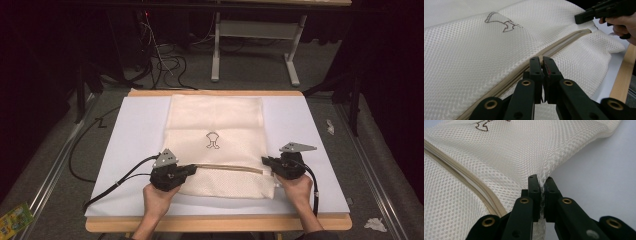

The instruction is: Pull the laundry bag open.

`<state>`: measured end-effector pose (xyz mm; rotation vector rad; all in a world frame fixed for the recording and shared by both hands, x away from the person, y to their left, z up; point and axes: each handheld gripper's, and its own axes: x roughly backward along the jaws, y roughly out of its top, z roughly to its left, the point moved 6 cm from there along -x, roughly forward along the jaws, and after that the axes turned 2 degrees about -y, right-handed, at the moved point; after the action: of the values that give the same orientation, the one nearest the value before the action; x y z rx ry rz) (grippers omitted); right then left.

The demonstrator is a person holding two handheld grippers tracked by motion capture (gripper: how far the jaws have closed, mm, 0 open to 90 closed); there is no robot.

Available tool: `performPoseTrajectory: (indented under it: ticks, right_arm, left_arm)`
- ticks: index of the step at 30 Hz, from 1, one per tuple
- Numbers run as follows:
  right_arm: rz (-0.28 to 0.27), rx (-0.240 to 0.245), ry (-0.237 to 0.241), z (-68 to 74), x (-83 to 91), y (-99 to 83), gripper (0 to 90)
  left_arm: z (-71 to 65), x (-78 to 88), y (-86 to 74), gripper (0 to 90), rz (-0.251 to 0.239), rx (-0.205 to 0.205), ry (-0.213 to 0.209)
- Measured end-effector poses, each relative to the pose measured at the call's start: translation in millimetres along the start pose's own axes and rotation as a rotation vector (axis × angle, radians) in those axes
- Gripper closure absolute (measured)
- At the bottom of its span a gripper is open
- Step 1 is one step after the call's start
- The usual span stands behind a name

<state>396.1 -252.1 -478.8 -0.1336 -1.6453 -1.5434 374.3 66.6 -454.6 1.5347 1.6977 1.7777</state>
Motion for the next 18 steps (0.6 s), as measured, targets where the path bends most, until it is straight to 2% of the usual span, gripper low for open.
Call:
performPoseTrajectory:
  ticks: [14,18]
  right_arm:
    - [0.004,-0.001,0.001,1.4,-0.2,0.5,87.9]
    - [0.007,-0.003,-0.006,-0.1,0.1,0.0,87.9]
  left_arm:
    - [2.6,5.9,-0.8,87.1,-0.011,-0.001,0.012]
    - [6.4,10.5,-2.6,87.1,-0.017,0.011,0.019]
